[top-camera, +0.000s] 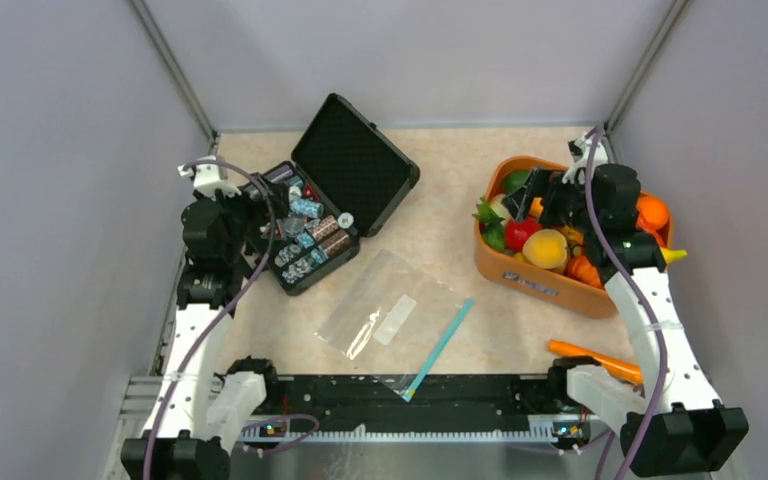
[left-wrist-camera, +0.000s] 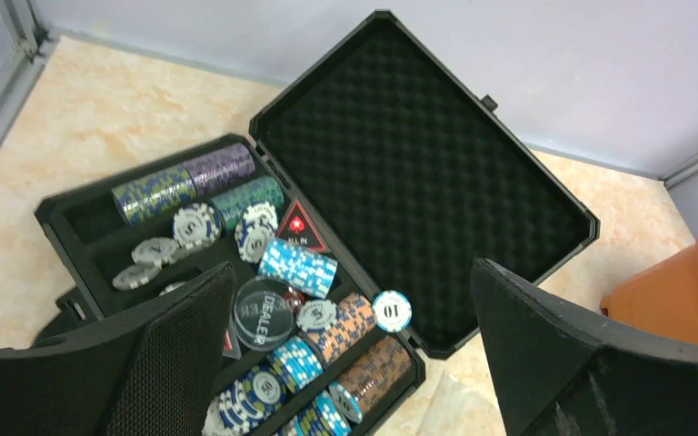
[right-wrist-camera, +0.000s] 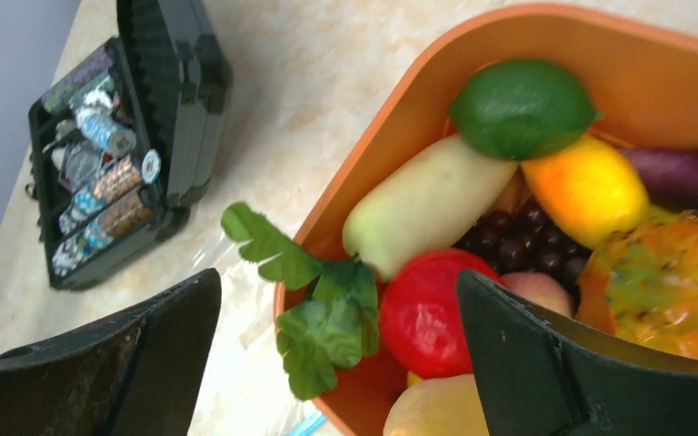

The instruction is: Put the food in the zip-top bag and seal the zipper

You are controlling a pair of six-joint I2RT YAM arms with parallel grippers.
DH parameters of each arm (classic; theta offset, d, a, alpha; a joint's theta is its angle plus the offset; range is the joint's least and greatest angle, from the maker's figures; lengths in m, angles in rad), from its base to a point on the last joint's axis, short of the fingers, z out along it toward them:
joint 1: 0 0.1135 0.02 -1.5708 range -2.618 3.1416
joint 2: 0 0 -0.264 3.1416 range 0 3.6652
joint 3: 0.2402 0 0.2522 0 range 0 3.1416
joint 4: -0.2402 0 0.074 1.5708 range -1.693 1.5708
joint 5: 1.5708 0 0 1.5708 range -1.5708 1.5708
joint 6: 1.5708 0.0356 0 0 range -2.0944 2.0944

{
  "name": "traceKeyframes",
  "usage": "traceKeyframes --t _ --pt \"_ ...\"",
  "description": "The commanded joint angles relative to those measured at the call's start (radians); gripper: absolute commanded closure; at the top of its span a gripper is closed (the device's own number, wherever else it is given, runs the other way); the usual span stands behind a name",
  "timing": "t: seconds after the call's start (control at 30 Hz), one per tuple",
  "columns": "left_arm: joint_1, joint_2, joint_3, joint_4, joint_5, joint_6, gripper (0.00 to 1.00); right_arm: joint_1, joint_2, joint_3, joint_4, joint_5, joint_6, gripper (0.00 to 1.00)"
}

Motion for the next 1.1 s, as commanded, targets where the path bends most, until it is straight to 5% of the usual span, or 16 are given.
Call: traceKeyframes --t 0.0,0.3,0.47,0.57,0.63,0.8,1.07 --pt "0.006 -0.079 -0.071 0.175 -0.012 -0.074 0.01 0.007 -0.04 0.002 0.044 -0.113 0.021 0.01" --pt "0.006 -0.215 -0.14 0.04 -0.03 -0.336 0.01 0.006 -0.199 -0.129 0.199 -0.455 0.038 0.01" --pt "0.005 -0.214 -0.223 0.245 0.33 -0.271 0.01 0.006 -0.245 -0.195 0.214 -0.64 0.077 0.01" --pt "-0.023 -0.147 -0.2 0.219 0.51 -0.228 0.01 0.007 -0.263 -0.206 0.144 -0.637 0.065 0.01" --pt "-0.113 -0.127 -0.191 0.156 0.51 -0.155 0.01 0.006 -0.275 -0.207 0.093 -0.611 0.034 0.03" --pt "-0.519 -0.071 -0.178 -0.019 0.159 0.075 0.01 0.007 -0.312 -0.22 0.031 -0.428 0.049 0.15" --pt "-0.877 0.197 -0.132 -0.076 -0.043 0.145 0.07 0.007 -0.404 -0.262 0.053 -0.065 0.212 0.2"
